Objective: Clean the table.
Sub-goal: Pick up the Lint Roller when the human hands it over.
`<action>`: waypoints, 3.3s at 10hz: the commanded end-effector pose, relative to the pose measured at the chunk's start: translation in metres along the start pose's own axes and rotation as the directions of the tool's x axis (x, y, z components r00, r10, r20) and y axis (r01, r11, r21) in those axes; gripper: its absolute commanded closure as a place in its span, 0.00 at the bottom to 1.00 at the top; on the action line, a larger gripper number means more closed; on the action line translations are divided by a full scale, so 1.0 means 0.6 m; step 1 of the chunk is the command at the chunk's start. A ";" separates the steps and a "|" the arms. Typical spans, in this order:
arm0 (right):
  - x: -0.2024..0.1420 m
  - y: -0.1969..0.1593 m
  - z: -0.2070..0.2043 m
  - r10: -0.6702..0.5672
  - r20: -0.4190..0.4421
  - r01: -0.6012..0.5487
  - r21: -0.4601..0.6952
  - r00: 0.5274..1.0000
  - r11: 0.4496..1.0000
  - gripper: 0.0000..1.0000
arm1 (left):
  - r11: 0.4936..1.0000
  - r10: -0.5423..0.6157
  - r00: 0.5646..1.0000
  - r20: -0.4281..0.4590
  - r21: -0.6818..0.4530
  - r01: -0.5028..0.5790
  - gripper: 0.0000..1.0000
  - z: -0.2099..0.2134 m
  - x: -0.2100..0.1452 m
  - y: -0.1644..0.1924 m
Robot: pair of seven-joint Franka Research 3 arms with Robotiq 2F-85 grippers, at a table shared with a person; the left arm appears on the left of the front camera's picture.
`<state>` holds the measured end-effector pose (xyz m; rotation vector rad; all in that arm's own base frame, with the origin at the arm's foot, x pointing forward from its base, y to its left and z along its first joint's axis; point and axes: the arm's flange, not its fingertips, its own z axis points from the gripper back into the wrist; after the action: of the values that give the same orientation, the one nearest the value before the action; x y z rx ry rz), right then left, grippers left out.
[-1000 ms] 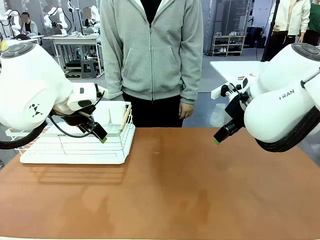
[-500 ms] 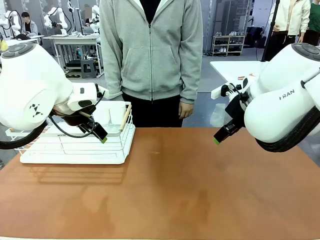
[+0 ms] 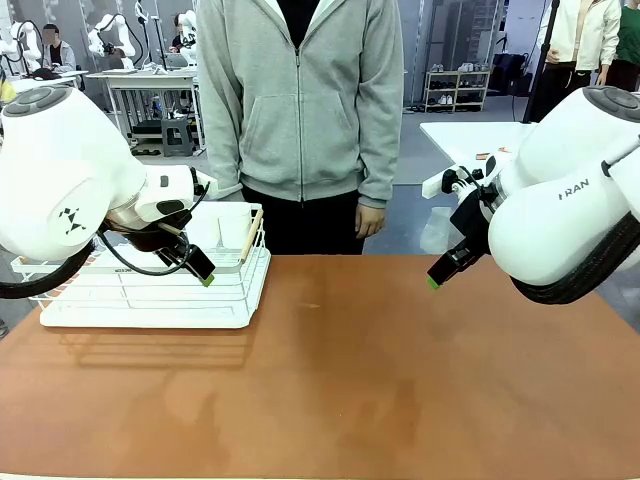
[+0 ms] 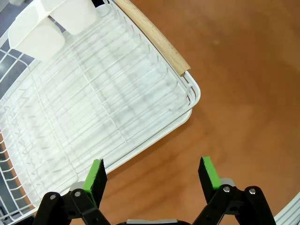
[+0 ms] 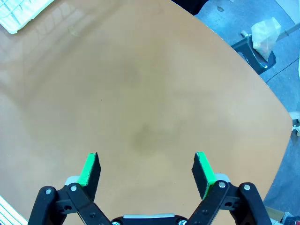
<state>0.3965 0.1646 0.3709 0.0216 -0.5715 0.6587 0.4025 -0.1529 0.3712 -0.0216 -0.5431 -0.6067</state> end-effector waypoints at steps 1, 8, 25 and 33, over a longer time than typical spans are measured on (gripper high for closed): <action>0.000 0.001 0.000 -0.001 0.000 0.001 0.001 1.000 1.000 0.00 | 1.000 0.002 1.000 0.002 0.001 -0.002 0.00 0.001 0.001 0.002; 0.044 -0.124 0.075 -0.398 0.032 0.345 0.440 0.917 0.829 0.00 | 0.717 0.384 0.923 0.008 -0.633 -0.293 0.00 0.131 -0.019 0.191; -0.362 -0.406 0.165 -0.841 -0.214 0.648 0.736 0.497 0.195 0.00 | 0.088 0.799 0.459 -0.388 -0.680 -0.728 0.00 0.239 -0.374 0.514; -0.423 -0.414 0.158 -0.857 -0.203 0.609 0.778 0.473 0.153 0.00 | 0.099 0.777 0.476 -0.411 -0.667 -0.738 0.00 0.244 -0.393 0.508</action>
<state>0.3319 -0.1960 0.3603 1.2455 -0.4220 -0.1934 0.3381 0.2504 0.4227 -1.1692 -0.1705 0.2956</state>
